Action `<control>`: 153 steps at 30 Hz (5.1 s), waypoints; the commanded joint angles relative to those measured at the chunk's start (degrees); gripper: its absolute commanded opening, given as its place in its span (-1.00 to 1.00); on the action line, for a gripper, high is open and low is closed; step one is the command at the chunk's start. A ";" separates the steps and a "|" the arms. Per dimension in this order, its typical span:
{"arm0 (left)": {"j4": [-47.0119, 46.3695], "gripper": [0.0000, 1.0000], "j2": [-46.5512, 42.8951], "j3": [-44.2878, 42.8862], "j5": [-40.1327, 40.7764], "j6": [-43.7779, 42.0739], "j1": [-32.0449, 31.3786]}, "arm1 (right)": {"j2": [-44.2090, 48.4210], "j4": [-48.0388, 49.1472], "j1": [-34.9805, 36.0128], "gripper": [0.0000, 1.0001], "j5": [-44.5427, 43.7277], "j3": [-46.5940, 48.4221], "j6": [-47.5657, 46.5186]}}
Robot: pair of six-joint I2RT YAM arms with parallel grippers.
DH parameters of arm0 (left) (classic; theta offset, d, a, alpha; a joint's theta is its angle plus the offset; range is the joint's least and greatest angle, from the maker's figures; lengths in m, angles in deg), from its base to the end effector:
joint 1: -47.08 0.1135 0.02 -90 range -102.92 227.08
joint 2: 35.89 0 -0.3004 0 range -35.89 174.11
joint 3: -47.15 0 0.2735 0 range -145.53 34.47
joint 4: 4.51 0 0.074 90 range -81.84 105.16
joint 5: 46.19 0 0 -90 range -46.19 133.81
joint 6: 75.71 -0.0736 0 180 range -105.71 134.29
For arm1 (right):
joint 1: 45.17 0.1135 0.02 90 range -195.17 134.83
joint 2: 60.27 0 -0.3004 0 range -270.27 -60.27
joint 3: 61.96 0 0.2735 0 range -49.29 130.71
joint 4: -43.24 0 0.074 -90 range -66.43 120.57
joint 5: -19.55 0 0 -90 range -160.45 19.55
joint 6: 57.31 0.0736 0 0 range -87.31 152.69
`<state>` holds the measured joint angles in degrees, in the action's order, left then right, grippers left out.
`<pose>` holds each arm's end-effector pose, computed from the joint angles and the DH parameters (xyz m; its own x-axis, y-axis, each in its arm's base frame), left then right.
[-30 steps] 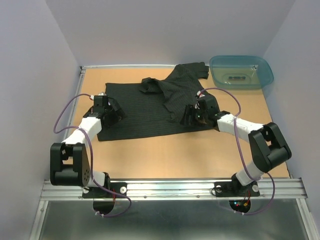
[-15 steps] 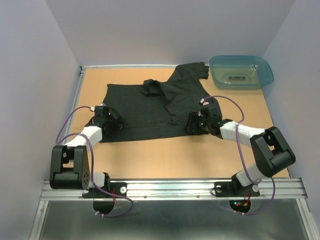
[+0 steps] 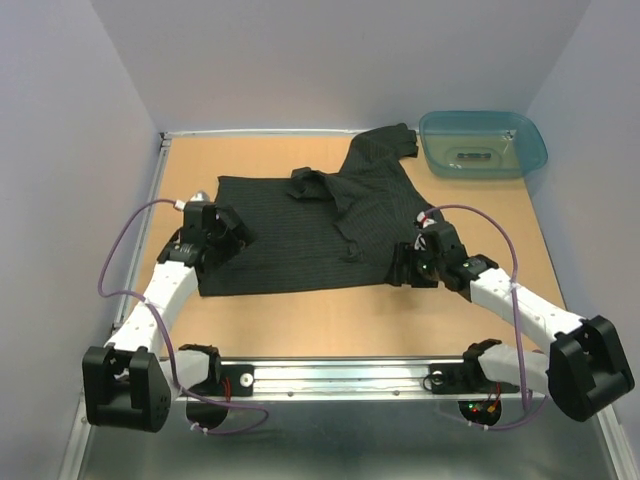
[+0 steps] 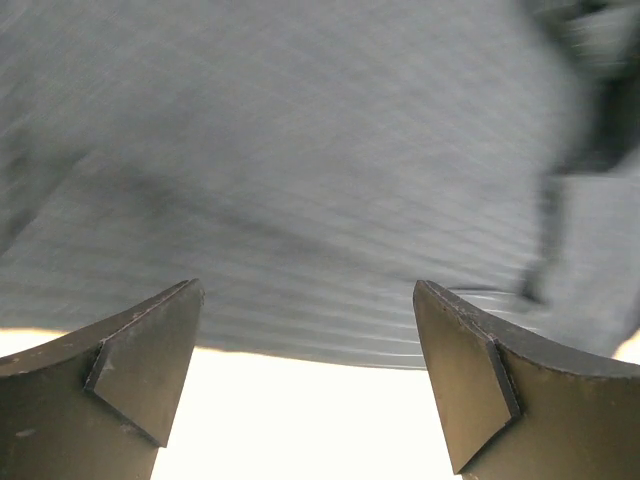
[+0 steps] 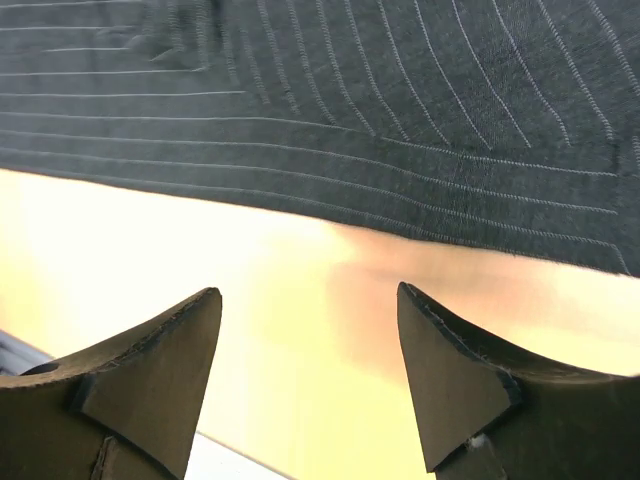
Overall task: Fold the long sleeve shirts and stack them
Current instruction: Fold the shirt
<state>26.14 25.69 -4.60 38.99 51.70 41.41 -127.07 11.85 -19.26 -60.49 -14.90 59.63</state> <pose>0.2567 -0.0317 0.2354 -0.6116 -0.5476 -0.5710 -0.2637 0.8216 -0.5054 0.2202 0.1211 0.1832 -0.8635 0.0766 -0.4984 -0.1534 0.9016 0.4044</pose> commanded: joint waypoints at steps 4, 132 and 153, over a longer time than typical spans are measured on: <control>0.66 0.96 9.06 -16.63 3.32 4.60 -7.86 | 4.40 -4.31 0.10 0.61 -1.69 8.41 -2.15; 14.01 0.11 60.58 -52.16 36.37 -15.70 -69.74 | 27.61 -17.67 -2.88 0.61 -49.24 7.80 17.00; 16.21 -1.00 45.31 -48.48 54.03 -23.25 -68.07 | 27.34 -17.31 -2.88 0.60 -48.01 7.97 16.74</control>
<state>41.64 83.50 -54.24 82.55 33.14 -28.03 -100.10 -6.31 -22.26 -107.46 -9.15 76.44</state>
